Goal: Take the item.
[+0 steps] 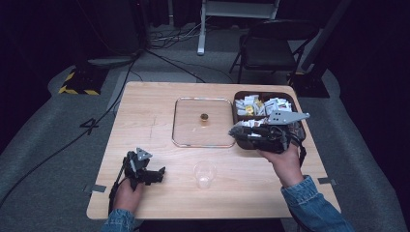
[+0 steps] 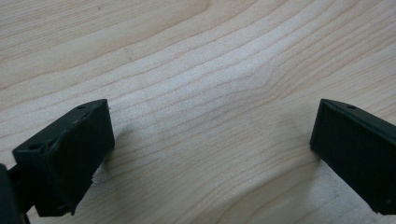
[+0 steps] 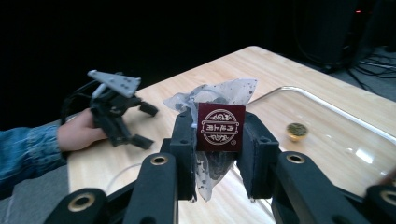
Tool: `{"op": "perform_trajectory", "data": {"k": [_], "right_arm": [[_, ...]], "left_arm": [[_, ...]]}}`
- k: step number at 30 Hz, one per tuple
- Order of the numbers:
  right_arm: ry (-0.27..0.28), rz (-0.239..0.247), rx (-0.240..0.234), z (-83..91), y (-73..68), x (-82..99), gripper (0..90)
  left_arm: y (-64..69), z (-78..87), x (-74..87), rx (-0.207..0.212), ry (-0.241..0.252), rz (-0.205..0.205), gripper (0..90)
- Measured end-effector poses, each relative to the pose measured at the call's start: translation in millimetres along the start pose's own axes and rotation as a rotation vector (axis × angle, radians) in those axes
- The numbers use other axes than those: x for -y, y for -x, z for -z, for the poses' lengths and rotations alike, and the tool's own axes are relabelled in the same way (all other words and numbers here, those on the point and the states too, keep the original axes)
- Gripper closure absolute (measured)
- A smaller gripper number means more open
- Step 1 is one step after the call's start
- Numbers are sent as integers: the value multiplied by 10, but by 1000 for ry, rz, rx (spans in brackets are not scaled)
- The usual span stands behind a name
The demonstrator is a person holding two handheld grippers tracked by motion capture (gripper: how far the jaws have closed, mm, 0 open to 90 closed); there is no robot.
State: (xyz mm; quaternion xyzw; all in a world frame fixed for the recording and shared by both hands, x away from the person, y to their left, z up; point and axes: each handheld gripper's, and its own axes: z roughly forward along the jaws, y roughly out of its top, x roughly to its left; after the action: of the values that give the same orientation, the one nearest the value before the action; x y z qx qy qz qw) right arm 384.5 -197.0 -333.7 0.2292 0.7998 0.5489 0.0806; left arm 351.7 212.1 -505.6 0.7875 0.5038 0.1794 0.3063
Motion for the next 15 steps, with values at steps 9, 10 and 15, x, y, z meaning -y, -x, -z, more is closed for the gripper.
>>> {"op": "perform_trajectory", "data": {"k": [9, 10, 15], "right_arm": [[-1, 1, -74, -124, -265, 5, 699], [1, -1, -77, -139, -286, 15, 699], [8, 0, -78, -198, -356, 83, 698]], "left_arm": [[1, -7, -7, 1, 2, 0, 0], [0, -7, -8, 0, 0, 0, 0], [0, -7, -7, 0, 1, 0, 0]]}}
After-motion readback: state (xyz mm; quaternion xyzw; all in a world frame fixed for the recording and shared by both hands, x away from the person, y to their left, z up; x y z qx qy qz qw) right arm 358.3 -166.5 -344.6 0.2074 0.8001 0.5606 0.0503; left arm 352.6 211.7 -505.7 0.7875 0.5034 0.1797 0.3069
